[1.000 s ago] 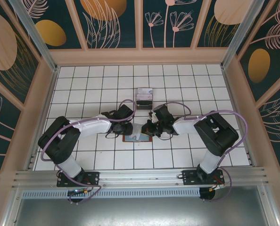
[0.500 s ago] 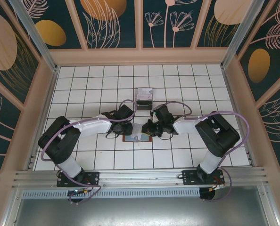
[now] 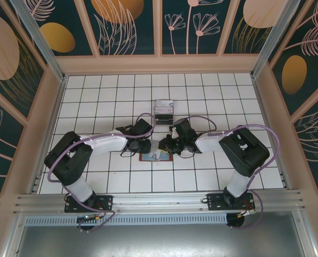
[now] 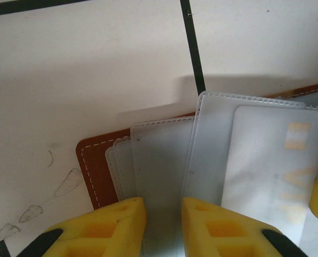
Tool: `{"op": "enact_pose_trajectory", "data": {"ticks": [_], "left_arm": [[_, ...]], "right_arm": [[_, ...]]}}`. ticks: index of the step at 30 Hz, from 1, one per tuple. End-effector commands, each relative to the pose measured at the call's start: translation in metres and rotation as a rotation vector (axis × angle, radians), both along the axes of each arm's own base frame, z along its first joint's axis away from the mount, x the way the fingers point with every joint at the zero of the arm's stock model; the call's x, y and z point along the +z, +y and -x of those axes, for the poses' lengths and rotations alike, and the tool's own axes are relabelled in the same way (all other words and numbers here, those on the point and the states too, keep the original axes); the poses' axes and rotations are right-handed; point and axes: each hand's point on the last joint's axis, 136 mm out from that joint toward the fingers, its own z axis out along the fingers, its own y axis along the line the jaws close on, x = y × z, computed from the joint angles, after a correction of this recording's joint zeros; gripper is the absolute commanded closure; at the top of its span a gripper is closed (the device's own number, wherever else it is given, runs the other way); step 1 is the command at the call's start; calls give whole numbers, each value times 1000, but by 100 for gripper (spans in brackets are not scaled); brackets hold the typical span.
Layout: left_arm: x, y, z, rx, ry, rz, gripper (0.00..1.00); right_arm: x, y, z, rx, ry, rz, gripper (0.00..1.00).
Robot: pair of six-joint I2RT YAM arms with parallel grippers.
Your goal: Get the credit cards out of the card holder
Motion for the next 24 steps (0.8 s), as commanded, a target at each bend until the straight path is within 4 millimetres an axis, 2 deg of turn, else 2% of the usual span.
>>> {"op": "enact_pose_trajectory", "data": {"ticks": [1, 7, 14, 19, 24], "left_arm": [[-29, 27, 22, -6, 102, -125, 72], [-28, 30, 23, -1, 98, -131, 72], [-25, 29, 21, 5, 91, -129, 72], [-23, 26, 20, 0, 88, -118, 72], [-19, 20, 15, -6, 76, -101, 71]], "right_arm": [[-6, 0, 3, 0, 7, 7, 88], [-5, -18, 6, -18, -15, 75, 95], [3, -44, 9, -40, -42, 132, 98], [17, -55, 4, -49, -87, 171, 99], [34, -58, -4, -41, -138, 200, 100]]}}
